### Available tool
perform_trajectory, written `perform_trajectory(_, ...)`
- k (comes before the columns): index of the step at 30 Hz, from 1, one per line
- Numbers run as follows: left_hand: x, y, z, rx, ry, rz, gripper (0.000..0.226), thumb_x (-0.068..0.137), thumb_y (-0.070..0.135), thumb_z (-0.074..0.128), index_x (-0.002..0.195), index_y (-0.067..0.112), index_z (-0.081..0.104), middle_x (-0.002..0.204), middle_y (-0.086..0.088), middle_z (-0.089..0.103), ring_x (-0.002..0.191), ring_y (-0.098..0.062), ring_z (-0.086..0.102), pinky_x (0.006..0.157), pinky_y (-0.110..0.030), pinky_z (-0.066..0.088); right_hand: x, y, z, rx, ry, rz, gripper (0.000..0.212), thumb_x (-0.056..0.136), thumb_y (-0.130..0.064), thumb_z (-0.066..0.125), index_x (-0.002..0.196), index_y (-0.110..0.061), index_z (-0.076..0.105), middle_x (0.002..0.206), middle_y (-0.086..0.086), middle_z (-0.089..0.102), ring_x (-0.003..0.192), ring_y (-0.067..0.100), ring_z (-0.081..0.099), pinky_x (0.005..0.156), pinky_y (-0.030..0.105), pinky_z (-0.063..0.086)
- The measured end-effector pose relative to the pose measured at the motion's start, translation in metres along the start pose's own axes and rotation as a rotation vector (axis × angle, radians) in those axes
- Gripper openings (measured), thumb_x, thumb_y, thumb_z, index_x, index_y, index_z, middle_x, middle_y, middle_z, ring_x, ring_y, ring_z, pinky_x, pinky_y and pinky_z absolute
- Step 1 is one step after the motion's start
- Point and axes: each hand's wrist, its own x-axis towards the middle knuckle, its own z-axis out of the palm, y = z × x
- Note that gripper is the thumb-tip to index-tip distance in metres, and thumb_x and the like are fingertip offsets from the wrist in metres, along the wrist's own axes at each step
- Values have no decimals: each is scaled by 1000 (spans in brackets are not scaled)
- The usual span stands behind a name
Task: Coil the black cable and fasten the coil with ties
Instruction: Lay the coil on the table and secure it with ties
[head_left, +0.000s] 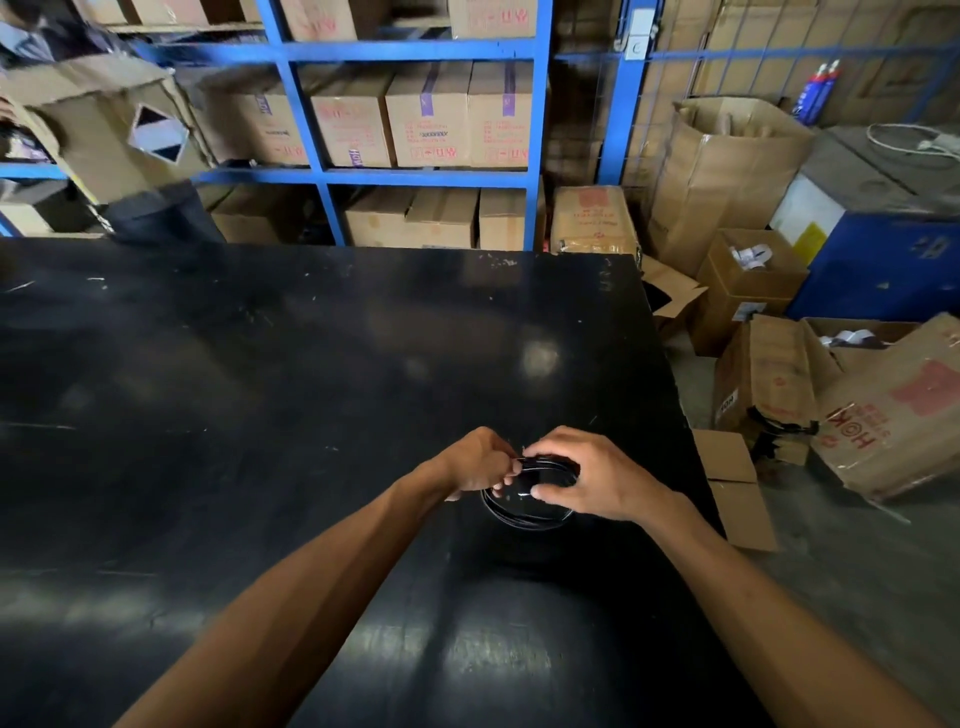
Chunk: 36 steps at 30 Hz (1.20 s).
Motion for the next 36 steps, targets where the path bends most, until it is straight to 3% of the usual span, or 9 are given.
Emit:
perform_trajectory(5, 0, -2, -6, -60, 11, -28, 32, 91, 8, 52, 61, 10, 62, 56, 0, 56, 53, -15, 53, 59, -29, 46, -1, -5, 6, -275, 121, -187, 58, 80, -35, 85, 132, -15, 68, 129, 2, 71, 115, 22, 67, 99, 40, 55)
perform_trajectory(9, -5, -3, -6, -188, 11, -71, 30, 93, 6, 52, 71, 8, 72, 58, -1, 56, 51, -13, 54, 55, -26, 43, -3, -6, 7, -423, 135, -296, 66, 72, -33, 92, 127, -6, 70, 124, 10, 74, 112, 29, 70, 96, 41, 58)
perform_trajectory(15, -13, -3, -4, -238, -14, -59, 26, 94, 3, 49, 73, 2, 64, 65, -7, 56, 56, -16, 56, 51, -23, 39, -2, -15, 10, -443, 299, -460, 33, 76, -15, 91, 104, -2, 79, 100, 9, 80, 85, 25, 76, 76, 38, 63)
perform_trajectory(18, -16, -6, -2, -232, -23, 10, 23, 97, 2, 49, 89, -3, 70, 72, -9, 57, 65, -18, 54, 59, -22, 47, -5, -16, 9, -423, 309, -402, 14, 86, -11, 82, 98, -6, 79, 92, 5, 80, 75, 23, 73, 66, 38, 61)
perform_trajectory(21, -20, -6, 2, -153, -5, 149, 24, 101, 10, 53, 88, 10, 73, 79, -6, 60, 75, -18, 56, 76, -30, 50, -8, -18, 14, -346, 411, -222, 6, 88, -3, 76, 92, -7, 75, 85, 4, 76, 69, 27, 71, 59, 40, 58)
perform_trajectory(26, -24, -10, 9, -181, 57, 257, 39, 100, 18, 60, 139, 12, 55, 101, -7, 70, 89, -14, 65, 84, -30, 55, -6, -24, 24, -303, 553, 193, 15, 83, 6, 69, 96, -2, 68, 92, 14, 72, 81, 41, 70, 64, 43, 52)
perform_trajectory(31, -22, -12, 18, -585, 110, 131, 29, 95, -8, 59, 123, -4, 61, 89, -14, 64, 80, -22, 70, 84, -41, 62, 6, -16, 14, -177, 578, 411, 16, 98, -13, 63, 109, -3, 71, 107, 17, 75, 102, 39, 69, 79, 43, 53)
perform_trajectory(33, -19, -8, 21, -617, 139, 75, 27, 94, -10, 58, 120, -6, 63, 85, -14, 64, 75, -22, 70, 79, -39, 64, 4, -16, 9, -139, 601, 388, 19, 97, -19, 68, 111, -6, 71, 108, 15, 74, 102, 35, 69, 79, 40, 53)
perform_trajectory(36, -15, -1, 20, -676, 197, -21, 30, 95, -12, 53, 123, -7, 63, 80, -13, 63, 68, -20, 67, 65, -33, 65, -10, -17, 5, -178, 623, 87, 32, 95, -24, 72, 123, -10, 65, 119, 8, 67, 109, 22, 63, 88, 32, 50)
